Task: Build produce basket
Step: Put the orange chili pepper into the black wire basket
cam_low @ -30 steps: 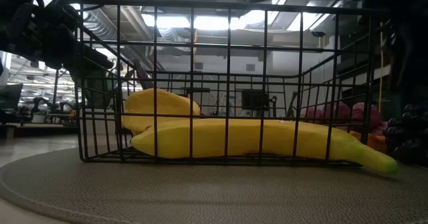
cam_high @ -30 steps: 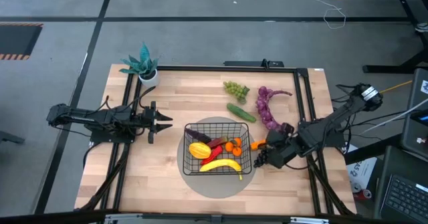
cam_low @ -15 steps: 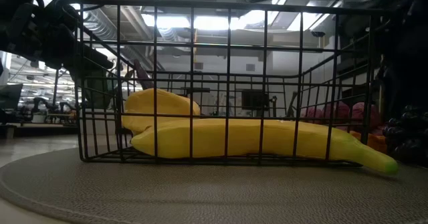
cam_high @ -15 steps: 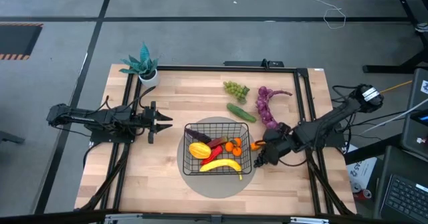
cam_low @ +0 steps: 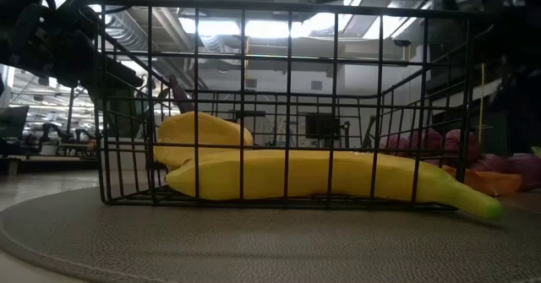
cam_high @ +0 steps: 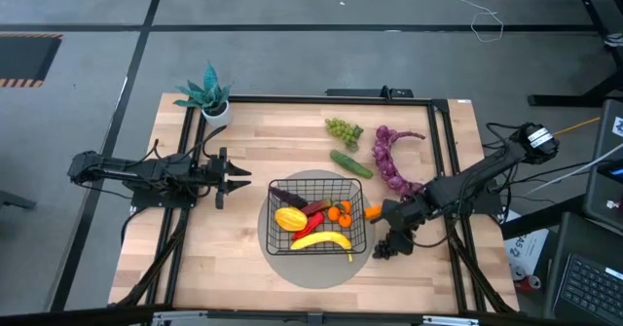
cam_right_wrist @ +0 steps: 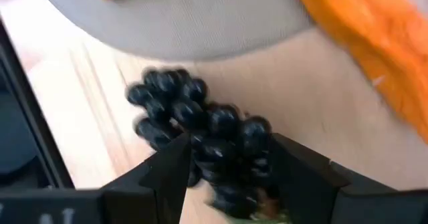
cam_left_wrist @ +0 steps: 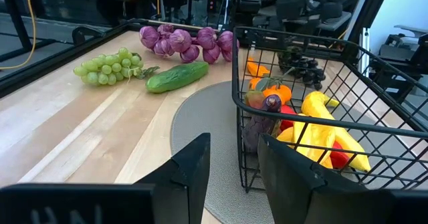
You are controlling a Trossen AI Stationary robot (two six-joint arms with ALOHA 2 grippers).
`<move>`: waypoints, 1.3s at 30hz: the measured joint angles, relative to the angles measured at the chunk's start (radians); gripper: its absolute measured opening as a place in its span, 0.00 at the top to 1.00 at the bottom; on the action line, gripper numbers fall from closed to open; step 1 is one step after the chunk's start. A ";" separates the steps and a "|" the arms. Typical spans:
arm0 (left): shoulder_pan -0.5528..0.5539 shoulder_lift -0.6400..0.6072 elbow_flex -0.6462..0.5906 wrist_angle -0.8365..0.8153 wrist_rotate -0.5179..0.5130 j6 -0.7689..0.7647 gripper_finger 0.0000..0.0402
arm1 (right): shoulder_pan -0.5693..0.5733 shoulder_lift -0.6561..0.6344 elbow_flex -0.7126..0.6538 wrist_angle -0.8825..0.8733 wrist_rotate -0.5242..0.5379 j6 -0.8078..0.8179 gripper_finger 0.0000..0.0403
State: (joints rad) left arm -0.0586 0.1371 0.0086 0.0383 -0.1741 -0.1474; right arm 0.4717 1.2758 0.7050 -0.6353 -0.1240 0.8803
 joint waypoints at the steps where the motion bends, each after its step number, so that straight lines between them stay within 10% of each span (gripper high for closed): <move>1: 0.000 0.000 0.000 0.000 0.000 0.000 0.70 | 0.000 0.000 0.006 0.001 0.018 -0.007 0.49; 10: 0.000 0.000 0.000 0.000 0.000 0.000 0.70 | -0.006 0.000 -0.010 0.005 0.420 -0.136 0.49; 39: 0.000 0.000 0.000 0.000 0.000 0.000 0.70 | -0.096 -0.001 -0.227 0.109 0.307 -0.191 0.49</move>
State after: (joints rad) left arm -0.0582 0.1371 0.0086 0.0383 -0.1738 -0.1471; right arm 0.3752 1.2750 0.4783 -0.5259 0.1826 0.6890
